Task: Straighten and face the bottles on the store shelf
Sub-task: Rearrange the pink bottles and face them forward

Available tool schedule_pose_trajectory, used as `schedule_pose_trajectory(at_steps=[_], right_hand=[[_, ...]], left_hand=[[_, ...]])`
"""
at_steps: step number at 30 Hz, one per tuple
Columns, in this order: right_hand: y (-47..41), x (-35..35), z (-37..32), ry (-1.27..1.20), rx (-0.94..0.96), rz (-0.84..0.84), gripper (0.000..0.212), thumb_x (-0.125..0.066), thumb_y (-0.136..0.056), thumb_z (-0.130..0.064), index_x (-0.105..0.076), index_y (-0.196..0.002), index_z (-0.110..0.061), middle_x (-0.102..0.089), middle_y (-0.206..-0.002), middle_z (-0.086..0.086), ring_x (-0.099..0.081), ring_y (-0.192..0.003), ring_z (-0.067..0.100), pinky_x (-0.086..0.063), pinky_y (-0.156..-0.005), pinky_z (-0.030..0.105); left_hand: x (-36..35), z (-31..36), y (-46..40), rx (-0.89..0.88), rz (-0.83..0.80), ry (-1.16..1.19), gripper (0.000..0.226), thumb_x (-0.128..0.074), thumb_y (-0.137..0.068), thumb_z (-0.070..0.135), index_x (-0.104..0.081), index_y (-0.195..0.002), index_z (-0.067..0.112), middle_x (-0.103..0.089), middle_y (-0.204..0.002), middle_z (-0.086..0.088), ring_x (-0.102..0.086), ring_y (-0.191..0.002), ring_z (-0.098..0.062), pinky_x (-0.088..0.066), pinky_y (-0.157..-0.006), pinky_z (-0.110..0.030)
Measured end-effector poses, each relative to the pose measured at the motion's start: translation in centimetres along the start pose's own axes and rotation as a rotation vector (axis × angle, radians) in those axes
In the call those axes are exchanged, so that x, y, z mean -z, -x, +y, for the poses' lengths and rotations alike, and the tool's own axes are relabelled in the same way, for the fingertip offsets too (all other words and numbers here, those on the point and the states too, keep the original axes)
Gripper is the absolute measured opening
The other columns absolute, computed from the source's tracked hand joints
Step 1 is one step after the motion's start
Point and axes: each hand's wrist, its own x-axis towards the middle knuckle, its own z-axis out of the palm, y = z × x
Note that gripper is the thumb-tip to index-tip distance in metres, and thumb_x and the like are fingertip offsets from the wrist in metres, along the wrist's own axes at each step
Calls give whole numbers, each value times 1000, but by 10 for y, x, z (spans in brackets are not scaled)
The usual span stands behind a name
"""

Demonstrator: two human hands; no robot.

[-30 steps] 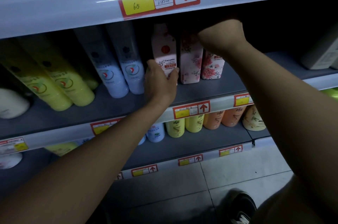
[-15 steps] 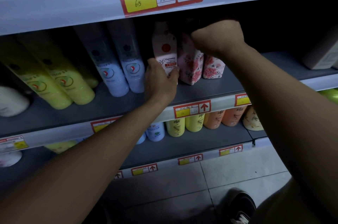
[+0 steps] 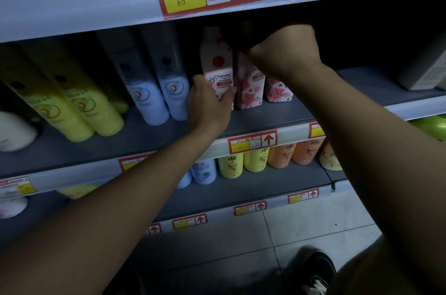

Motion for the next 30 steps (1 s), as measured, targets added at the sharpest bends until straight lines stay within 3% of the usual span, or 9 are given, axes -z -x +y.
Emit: schedule_pose_trajectory(at_steps=[2, 8, 12, 15, 20, 23, 27, 29, 30], right_hand=[[2, 0, -2, -2, 33, 68, 36, -56, -91, -48, -71, -96, -15, -71, -83, 10, -65, -68, 29, -57, -57, 40], [9, 0, 8, -61, 117, 181, 41, -58, -87, -52, -71, -99, -16, -71, -87, 6, -66, -73, 26, -58, -64, 43], [14, 5, 22, -11, 88, 151, 28, -60, -81, -36, -67, -73, -10, -67, -69, 7, -61, -58, 22, -55, -57, 37], [20, 15, 30, -16, 60, 161, 33, -54, -79, -28, -45, -55, -7, -51, -55, 11, -46, -47, 24, -38, -50, 31], [23, 27, 50, 16, 6, 165, 35, -52, -79, -37, -63, -69, -5, -63, -65, 12, -59, -59, 30, -53, -57, 37], [24, 30, 67, 16, -54, 141, 37, -56, -79, -41, -65, -73, -6, -66, -70, 11, -63, -65, 30, -54, -60, 36], [22, 32, 89, -19, -121, 88, 37, -62, -80, -44, -65, -75, -8, -69, -76, 6, -67, -75, 25, -52, -64, 34], [20, 33, 97, -47, -154, 73, 39, -64, -79, -48, -67, -79, -9, -71, -80, 7, -69, -79, 27, -56, -69, 37], [20, 34, 100, -59, -165, 64, 41, -66, -78, -51, -69, -83, -10, -72, -83, 7, -70, -82, 28, -57, -71, 38]], left_hand=[[0, -1, -1, 2, 3, -5, 43, -73, -88, 38, -42, -103, 13, -68, -106, -6, -64, -91, -20, -46, -68, -29], [0, -2, 1, -9, 13, -39, 44, -74, -87, 35, -48, -108, 7, -69, -111, -8, -65, -101, -26, -51, -75, -33], [1, -7, 4, -42, 25, -58, 39, -73, -87, 28, -47, -108, 9, -68, -110, -6, -65, -100, -26, -49, -74, -34], [4, -11, 8, -63, 24, -46, 36, -72, -85, 26, -47, -107, 13, -68, -106, -2, -66, -96, -23, -53, -76, -39], [8, -14, 15, -108, 20, -15, 41, -70, -83, 29, -45, -114, 21, -68, -108, 4, -67, -97, -17, -57, -81, -43], [10, -15, 19, -125, 34, -6, 48, -71, -82, 25, -45, -123, 20, -67, -113, 3, -66, -101, -17, -57, -84, -43], [10, -16, 24, -135, 56, -12, 46, -71, -81, 25, -45, -119, 22, -62, -108, 1, -64, -102, -20, -57, -82, -43], [9, -15, 26, -131, 70, -27, 41, -72, -82, 23, -44, -113, 23, -61, -109, -3, -66, -92, -17, -57, -77, -36], [8, -15, 27, -127, 75, -30, 40, -72, -83, 21, -43, -110, 22, -60, -110, -6, -65, -83, -11, -56, -72, -25]])
